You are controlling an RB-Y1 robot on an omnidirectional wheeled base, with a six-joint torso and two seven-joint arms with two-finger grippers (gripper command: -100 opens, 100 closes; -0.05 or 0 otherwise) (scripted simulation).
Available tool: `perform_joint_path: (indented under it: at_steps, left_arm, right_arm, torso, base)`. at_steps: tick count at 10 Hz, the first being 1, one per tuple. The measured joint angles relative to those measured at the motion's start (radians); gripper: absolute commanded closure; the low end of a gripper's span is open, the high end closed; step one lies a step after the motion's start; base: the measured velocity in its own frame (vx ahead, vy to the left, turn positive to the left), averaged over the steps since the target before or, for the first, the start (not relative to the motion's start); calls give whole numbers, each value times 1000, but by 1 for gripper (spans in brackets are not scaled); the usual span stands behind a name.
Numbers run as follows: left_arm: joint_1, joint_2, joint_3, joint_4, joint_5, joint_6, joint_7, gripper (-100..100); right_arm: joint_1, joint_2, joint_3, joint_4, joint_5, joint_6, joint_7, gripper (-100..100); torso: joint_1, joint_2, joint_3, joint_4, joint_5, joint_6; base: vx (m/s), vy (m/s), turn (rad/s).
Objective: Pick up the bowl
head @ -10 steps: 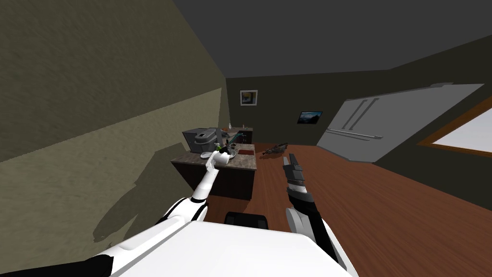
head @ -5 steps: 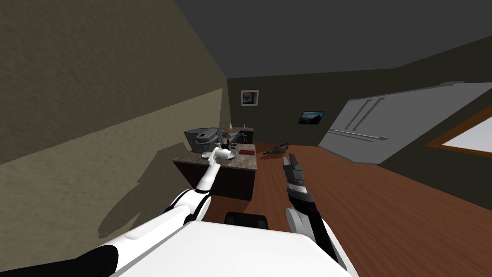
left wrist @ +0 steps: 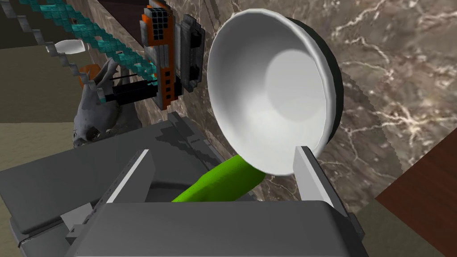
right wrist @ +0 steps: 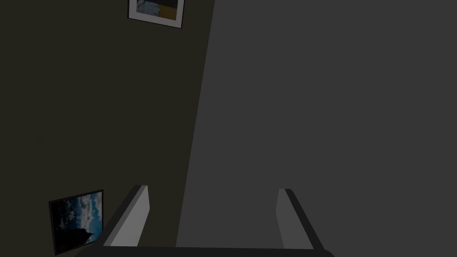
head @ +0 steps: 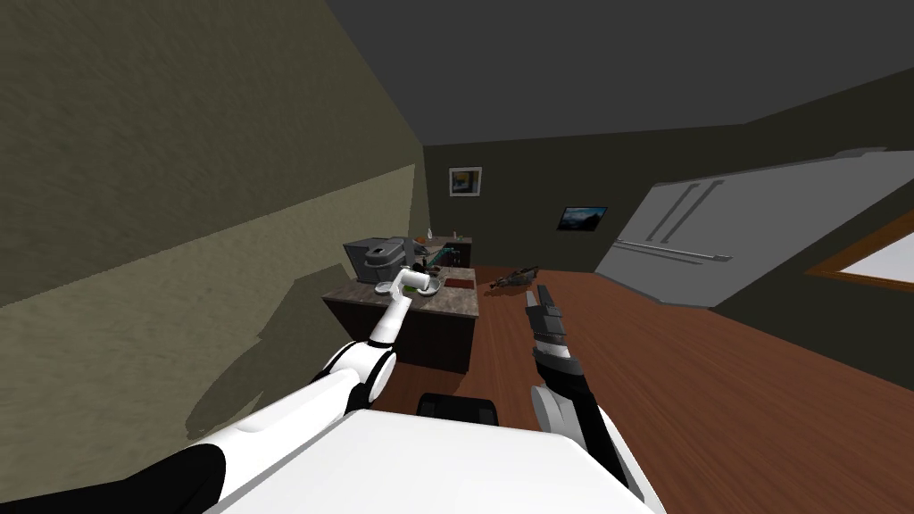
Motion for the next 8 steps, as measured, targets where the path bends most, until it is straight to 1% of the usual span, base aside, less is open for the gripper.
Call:
perform_joint_path:
  at_steps: [1,4,6,8]
  left_arm:
    - [-24,1,10,30,8,26,-5,-100]
    - [-65,2,31,78,24,100,-18,-100]
    - [-106,3,55,132,42,156,-31,-100]
    - [-134,4,71,181,55,199,-41,-100]
  right_arm:
    - [0,0,0,0,0,0,0,0]
    - [0,0,0,0,0,0,0,0]
    - [0,0,0,0,0,0,0,0]
    - [0,0,0,0,0,0,0,0]
  torso:
    - [0,0,0,0,0,0]
    - [0,-1,0,0,0,0]
    - [0,-2,-1,0,0,0]
    - [0,-2,-1,0,0,0]
  base:
    - [22,-7,17]
    - [26,-7,25]
    - [44,-14,34]
    - [45,-13,29]
